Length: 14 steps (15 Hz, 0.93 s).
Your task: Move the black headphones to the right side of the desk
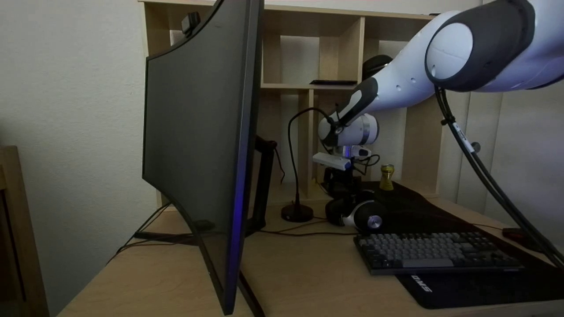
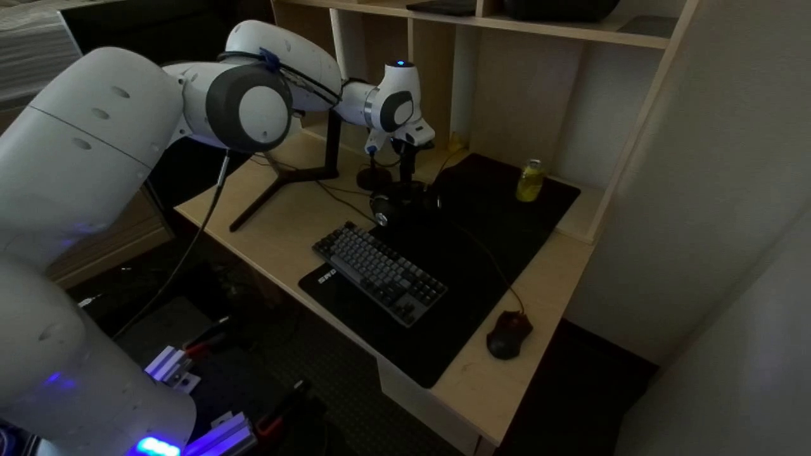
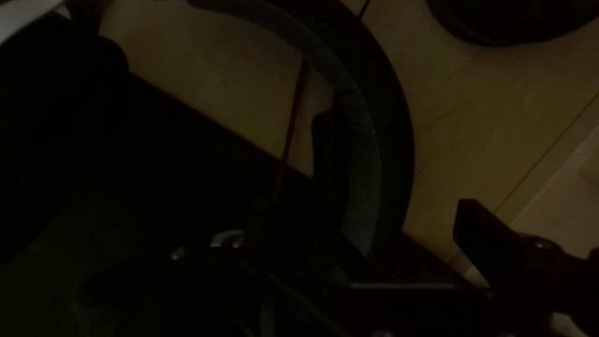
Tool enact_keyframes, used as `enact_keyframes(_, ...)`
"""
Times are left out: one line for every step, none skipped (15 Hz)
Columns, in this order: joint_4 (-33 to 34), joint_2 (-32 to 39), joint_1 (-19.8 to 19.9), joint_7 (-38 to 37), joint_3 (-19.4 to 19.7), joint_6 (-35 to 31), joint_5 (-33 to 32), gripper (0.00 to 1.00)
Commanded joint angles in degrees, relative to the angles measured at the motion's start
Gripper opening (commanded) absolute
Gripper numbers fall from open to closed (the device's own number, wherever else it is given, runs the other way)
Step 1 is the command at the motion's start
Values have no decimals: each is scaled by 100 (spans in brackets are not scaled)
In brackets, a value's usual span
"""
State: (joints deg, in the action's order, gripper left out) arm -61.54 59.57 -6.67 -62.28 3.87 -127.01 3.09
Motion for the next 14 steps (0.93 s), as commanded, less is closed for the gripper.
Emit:
enact_keyframes(377, 440, 8, -70, 2, -363, 106, 100)
enact_keyframes(456, 546, 2, -91, 13, -399, 105, 100)
enact_keyframes(518, 620, 30, -32, -38, -378, 141, 100)
enact_keyframes(573, 690, 45, 12, -71, -361, 168, 100)
enact_keyframes(626, 763, 27, -17, -51, -370, 167, 75)
enact_keyframes(675, 813, 20, 0, -50, -379, 161, 74)
enact_keyframes(725, 857, 19, 5, -48, -353, 155, 66)
enact_keyframes(782, 894, 9, -23, -26, -364, 140, 60)
enact_keyframes(846, 920, 19, -16, -32, -330, 145, 53)
enact_keyframes(869, 919, 19, -31, -18, -303, 136, 46)
enact_keyframes(891, 923, 23, -43, -10, -267, 135, 38)
enact_keyframes(883, 906, 16, -67, 6, -226, 125, 33)
enact_keyframes(886, 887, 8, -90, 17, -177, 115, 25)
enact_keyframes(873, 822, 9, -138, 19, -90, 120, 23)
